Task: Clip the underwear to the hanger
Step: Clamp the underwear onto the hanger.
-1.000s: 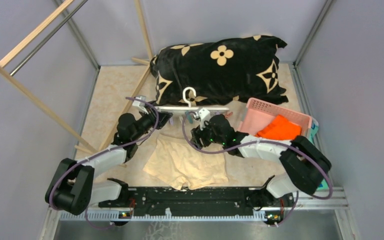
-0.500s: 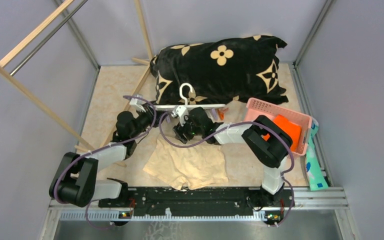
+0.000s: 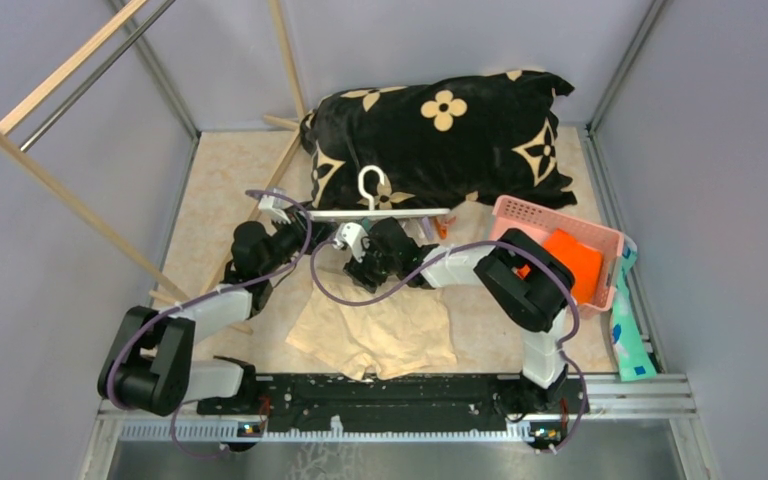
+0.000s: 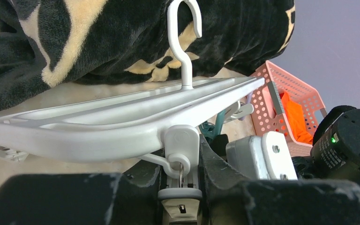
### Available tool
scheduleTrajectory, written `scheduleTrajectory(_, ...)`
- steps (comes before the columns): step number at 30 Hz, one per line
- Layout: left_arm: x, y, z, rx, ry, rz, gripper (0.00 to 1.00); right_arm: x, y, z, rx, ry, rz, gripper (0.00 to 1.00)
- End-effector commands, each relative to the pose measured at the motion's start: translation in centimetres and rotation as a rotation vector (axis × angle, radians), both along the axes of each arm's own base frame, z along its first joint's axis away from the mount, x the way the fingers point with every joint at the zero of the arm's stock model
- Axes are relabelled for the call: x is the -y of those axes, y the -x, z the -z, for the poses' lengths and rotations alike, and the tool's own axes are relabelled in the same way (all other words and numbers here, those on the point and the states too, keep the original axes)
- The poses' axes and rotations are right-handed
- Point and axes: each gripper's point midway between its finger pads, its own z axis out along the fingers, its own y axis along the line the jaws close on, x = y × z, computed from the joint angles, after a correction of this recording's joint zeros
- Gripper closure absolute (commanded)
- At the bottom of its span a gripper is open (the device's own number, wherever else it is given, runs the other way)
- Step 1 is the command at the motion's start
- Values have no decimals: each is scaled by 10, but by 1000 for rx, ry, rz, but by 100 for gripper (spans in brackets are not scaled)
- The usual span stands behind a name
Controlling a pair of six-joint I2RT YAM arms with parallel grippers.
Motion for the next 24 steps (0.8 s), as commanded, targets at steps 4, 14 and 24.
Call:
scheduleTrajectory(4, -8, -9, -19, 57, -22, -38, 100, -3, 0, 12, 82, 127, -53, 43)
scheduleTrajectory(14, -10, -8, -24, 62, -27, -45, 100, 24, 10, 15, 103, 185, -23, 44)
scheduleTrajectory(24, -5, -5, -18, 13, -23, -14, 100, 12, 5, -50, 84, -47, 1, 33)
